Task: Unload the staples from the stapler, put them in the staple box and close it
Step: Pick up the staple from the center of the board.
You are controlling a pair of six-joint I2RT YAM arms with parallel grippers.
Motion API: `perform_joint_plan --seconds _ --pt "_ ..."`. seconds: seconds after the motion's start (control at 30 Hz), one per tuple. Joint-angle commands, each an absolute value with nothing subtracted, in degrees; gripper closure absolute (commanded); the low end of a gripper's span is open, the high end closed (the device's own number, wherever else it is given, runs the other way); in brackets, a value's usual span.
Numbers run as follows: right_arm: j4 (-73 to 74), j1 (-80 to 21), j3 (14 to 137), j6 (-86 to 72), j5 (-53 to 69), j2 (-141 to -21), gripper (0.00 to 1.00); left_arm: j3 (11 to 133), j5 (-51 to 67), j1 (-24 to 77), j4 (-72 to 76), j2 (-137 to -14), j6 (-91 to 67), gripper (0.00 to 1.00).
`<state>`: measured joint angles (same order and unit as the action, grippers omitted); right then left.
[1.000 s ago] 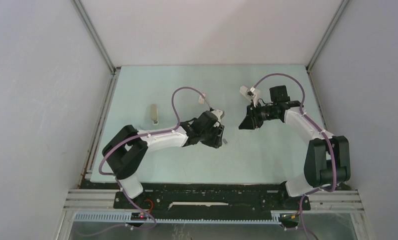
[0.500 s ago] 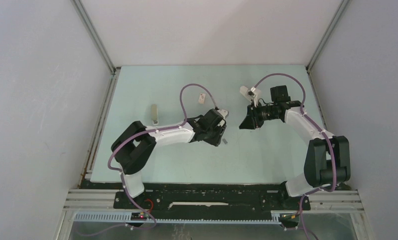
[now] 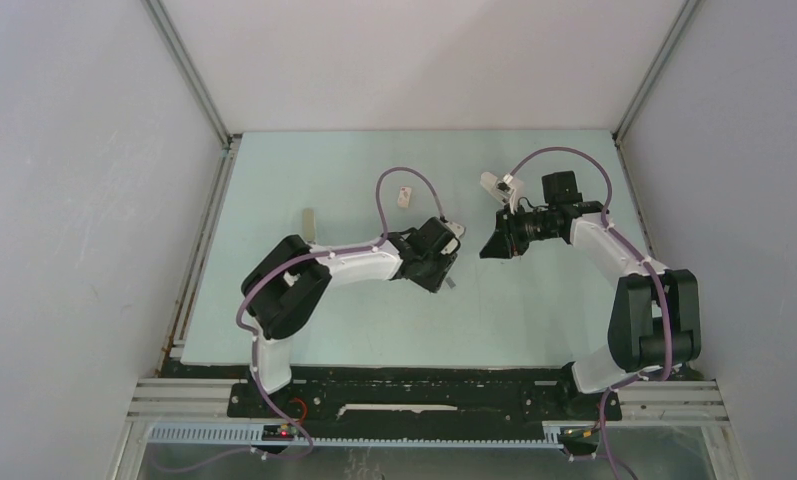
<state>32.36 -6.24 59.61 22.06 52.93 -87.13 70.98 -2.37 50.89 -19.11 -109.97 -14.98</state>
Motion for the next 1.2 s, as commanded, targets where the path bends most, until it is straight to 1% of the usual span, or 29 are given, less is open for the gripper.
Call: perform_joint_plan --seconds 0.0,0.1,0.2,0.87,1.17 --pt "32.0 -5.6 59.9 23.3 54.2 -87.5 0.67 74.7 -2.1 51.2 -20.7 -111.1 -13.3 0.59" --pt "32.0 -5.5 59.9 23.3 54.3 -87.5 0.67 75.1 -2.0 51.2 -21.3 -111.5 -13.3 0.6" --pt "31.9 -5.3 59.9 23.3 54.4 -87.5 0.67 75.2 -2.5 51.2 -22.1 -111.7 -13.3 0.63" --pt "32.1 -5.1 59.9 23.3 55.1 -87.4 0.67 72.7 -3.9 51.7 -25.5 -108.7 -15.0 0.63" --pt "32.0 -5.1 59.9 23.3 55.3 -87.3 0.67 72.7 -3.0 51.9 -26.2 -109.0 -14.7 0.68"
